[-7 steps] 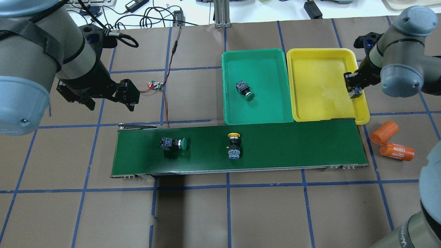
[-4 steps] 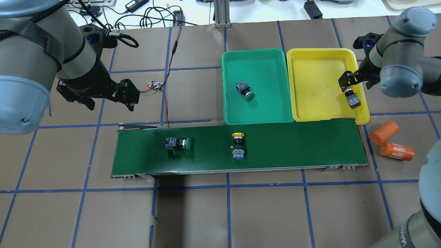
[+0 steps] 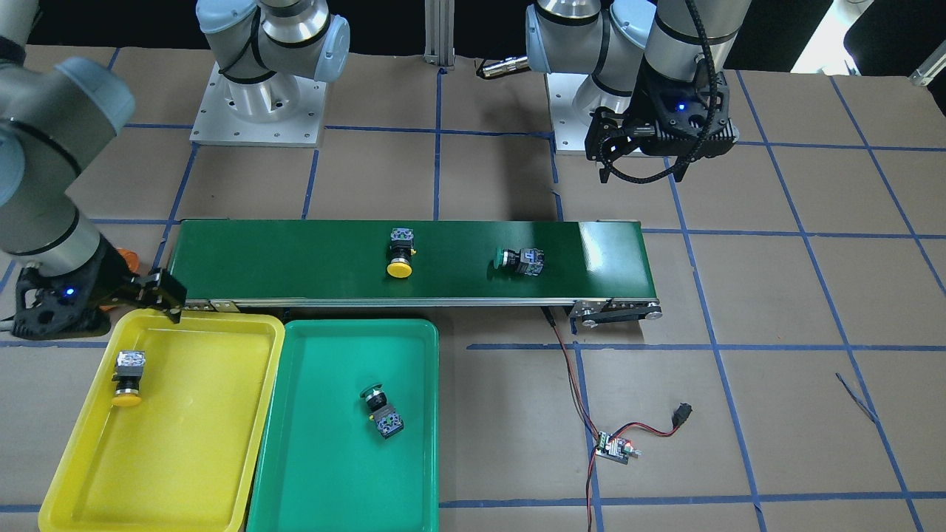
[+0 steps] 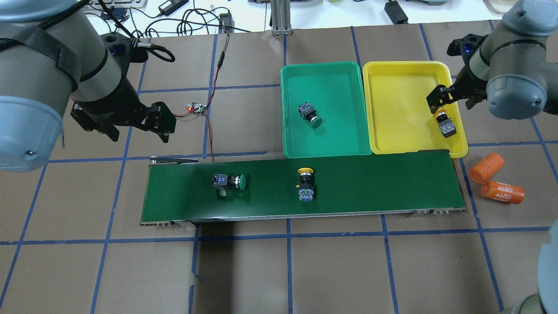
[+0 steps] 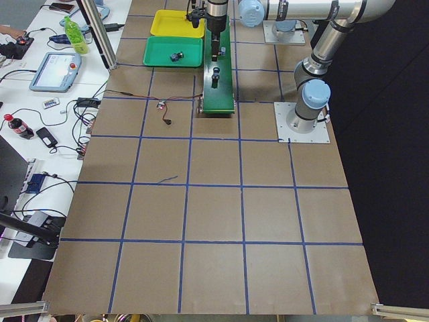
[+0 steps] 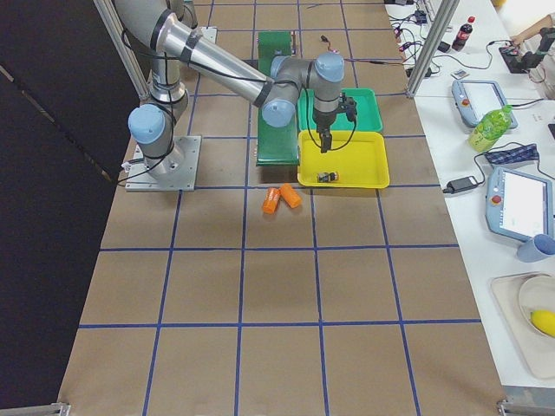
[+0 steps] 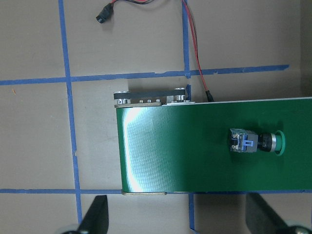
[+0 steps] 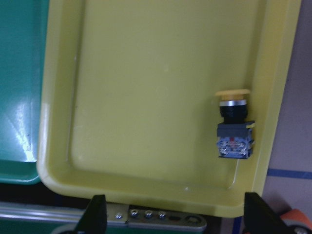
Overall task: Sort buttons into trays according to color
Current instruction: 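Reach the right gripper to the second yellow switch on the belt and grasp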
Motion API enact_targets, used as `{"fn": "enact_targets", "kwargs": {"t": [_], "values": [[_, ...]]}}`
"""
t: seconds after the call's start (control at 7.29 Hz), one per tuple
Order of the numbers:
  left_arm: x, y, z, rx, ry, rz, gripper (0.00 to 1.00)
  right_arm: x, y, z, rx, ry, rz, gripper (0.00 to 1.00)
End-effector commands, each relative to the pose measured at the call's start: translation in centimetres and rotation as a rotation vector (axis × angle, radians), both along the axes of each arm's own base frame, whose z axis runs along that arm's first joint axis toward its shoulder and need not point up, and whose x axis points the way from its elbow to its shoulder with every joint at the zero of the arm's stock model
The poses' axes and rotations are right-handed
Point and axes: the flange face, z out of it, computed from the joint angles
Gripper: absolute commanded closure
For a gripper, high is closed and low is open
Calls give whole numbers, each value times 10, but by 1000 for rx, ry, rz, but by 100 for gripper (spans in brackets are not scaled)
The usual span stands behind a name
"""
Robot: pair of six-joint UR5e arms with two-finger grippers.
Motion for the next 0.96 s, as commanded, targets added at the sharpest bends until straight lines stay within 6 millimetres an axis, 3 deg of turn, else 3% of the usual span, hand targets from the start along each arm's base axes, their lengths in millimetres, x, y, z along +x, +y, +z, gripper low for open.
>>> {"fn": "enact_targets", "kwargs": {"t": [0.0,0.14,0.27,0.55,0.82], "values": [[2,-1,2,-2,6,-3,0,70,59,20,11,-4,-3,0],[0,-2,2,-1,63,3,0,103,89,15,14,-12,-24,0],[9,-3,5,11,91,22,0,135,104,10,22,-15,-73,0],[19,3,1,71,73,-39,0,206,122,-3,27,-19,-137,1],[19,3,1,72,72,-39,0,267,129,-44,25,-10,-138,3]]}}
